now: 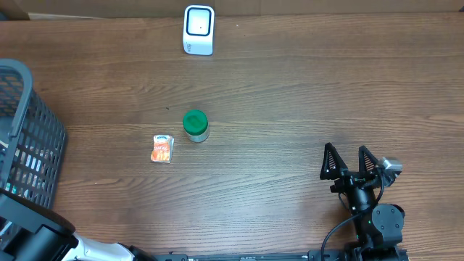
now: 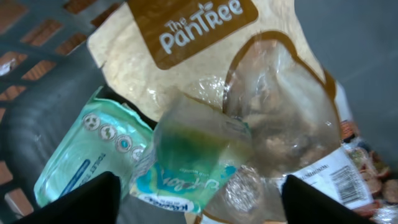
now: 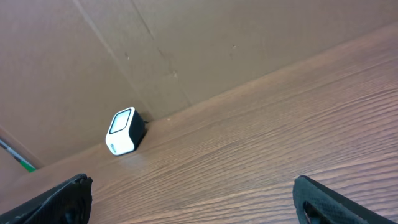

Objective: Scan the item barcode
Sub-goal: 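Reach into the basket and grasp the teal tissue pack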

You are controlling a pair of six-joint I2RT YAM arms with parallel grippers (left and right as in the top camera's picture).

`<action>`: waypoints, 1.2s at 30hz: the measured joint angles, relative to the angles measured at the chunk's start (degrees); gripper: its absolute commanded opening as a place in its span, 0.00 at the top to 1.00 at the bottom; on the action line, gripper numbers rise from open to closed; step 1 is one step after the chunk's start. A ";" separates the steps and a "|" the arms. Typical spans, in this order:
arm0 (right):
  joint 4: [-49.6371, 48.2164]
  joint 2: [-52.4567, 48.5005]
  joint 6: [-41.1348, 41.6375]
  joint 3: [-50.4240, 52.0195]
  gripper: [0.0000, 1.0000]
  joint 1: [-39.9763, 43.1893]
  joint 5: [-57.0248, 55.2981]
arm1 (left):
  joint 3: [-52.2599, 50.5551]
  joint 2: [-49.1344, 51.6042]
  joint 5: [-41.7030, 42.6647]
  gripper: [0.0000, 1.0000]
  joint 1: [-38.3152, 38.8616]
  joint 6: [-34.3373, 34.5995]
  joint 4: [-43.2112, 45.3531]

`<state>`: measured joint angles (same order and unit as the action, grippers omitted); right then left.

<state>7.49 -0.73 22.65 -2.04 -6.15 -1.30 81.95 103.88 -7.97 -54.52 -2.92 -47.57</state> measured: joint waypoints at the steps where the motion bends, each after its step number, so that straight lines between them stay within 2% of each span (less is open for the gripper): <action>1: -0.02 0.00 0.00 0.00 0.00 0.00 0.00 | -0.61 0.00 -0.02 0.20 0.00 -0.50 0.57; 6: 0.00 0.00 0.00 0.00 0.00 0.00 0.00 | -2.27 0.00 -1.53 0.23 0.00 -1.77 2.78; 8: 0.00 0.00 -0.02 0.00 0.00 0.00 0.00 | -2.64 0.00 -1.81 0.19 0.00 -1.79 3.87; 12: 0.02 0.00 0.00 0.00 0.00 0.00 0.00 | -4.17 0.00 -2.16 0.19 0.00 -1.97 5.64; 23: -0.02 0.00 0.00 0.00 0.00 0.00 0.00 | -4.74 0.33 -2.19 0.37 0.00 -2.01 6.43; 31: 0.00 0.00 -0.02 0.00 0.00 0.00 0.00 | -4.74 0.79 -2.21 0.26 0.00 -3.10 5.73; 36: -0.02 0.00 -0.02 0.00 0.00 0.00 -0.02 | -4.74 1.75 -2.19 0.26 0.00 -3.52 5.68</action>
<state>7.46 -0.73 22.63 -2.04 -6.15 -1.32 77.21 105.62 -10.15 -54.52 -6.44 -41.89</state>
